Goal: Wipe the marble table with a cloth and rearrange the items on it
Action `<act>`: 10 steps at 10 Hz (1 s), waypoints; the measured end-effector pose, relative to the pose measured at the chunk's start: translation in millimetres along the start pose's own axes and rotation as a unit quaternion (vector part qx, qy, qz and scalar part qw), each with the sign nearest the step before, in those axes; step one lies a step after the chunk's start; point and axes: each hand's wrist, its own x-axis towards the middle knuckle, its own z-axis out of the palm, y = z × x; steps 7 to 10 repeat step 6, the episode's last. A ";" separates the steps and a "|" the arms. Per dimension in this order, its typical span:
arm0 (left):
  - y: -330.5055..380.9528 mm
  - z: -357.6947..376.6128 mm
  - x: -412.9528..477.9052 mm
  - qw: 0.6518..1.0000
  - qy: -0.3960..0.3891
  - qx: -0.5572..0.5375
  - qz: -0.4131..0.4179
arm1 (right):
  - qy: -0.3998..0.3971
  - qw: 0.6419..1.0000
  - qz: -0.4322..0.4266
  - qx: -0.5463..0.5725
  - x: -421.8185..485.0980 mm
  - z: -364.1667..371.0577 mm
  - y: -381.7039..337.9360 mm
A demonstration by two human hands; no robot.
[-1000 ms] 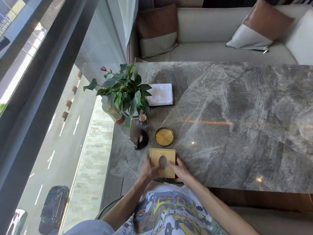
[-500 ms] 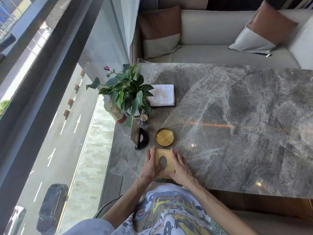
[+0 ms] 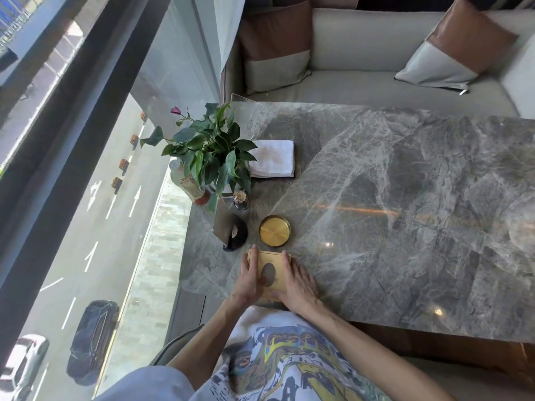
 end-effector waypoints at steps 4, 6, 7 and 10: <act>22.3 4.4 0.0 0.992 0.015 0.072 -0.101 | -0.042 0.994 -0.078 0.062 3.0 -49.7 60.4; 78.6 40.4 -5.6 0.959 0.173 0.129 -0.184 | 0.007 0.987 0.025 0.157 -27.0 -104.4 189.7; 78.6 40.4 -5.6 0.959 0.173 0.129 -0.184 | 0.007 0.987 0.025 0.157 -27.0 -104.4 189.7; 78.6 40.4 -5.6 0.959 0.173 0.129 -0.184 | 0.007 0.987 0.025 0.157 -27.0 -104.4 189.7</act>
